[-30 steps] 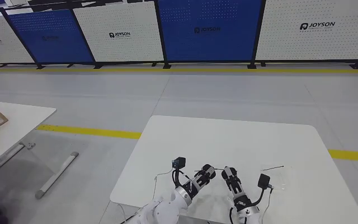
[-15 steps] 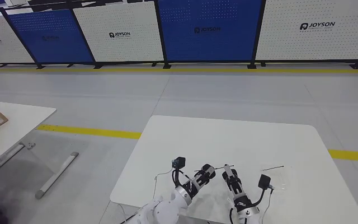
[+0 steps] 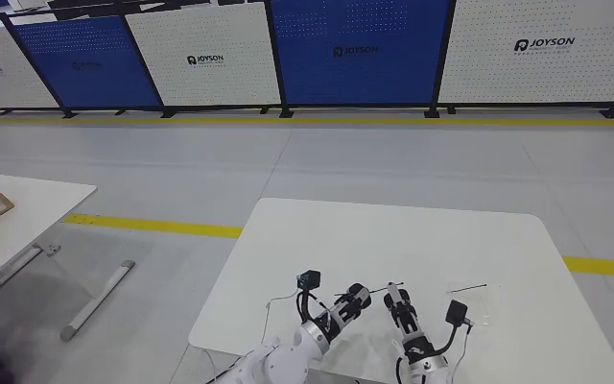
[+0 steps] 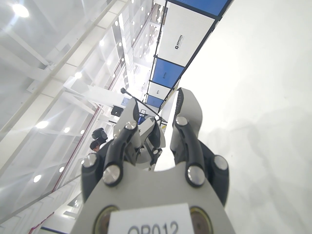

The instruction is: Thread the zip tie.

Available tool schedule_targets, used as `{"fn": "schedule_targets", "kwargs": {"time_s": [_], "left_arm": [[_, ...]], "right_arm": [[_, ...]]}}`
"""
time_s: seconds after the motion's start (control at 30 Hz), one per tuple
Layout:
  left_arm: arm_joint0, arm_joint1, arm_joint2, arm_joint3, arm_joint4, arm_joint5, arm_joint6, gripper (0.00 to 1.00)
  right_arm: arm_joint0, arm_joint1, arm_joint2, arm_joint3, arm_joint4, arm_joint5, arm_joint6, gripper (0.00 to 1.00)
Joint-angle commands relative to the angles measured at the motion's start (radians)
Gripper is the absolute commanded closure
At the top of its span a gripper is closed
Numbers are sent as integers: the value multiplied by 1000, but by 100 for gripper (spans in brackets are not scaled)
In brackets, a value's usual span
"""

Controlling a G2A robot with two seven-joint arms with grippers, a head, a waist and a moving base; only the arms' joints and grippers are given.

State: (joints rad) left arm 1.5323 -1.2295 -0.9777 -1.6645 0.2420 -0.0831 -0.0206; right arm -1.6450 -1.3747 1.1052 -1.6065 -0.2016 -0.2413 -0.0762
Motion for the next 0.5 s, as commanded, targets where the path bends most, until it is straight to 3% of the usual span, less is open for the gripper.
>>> {"fn": "schedule_targets", "kwargs": {"time_s": [0.0, 0.47], "left_arm": [[3, 0, 3, -1, 12, 1, 3, 100], [4, 0, 20, 4, 94, 14, 27, 100]], "right_arm": [[1, -1, -1, 0, -3, 3, -2, 67], [3, -3, 0, 5, -5, 1, -8, 82]]}}
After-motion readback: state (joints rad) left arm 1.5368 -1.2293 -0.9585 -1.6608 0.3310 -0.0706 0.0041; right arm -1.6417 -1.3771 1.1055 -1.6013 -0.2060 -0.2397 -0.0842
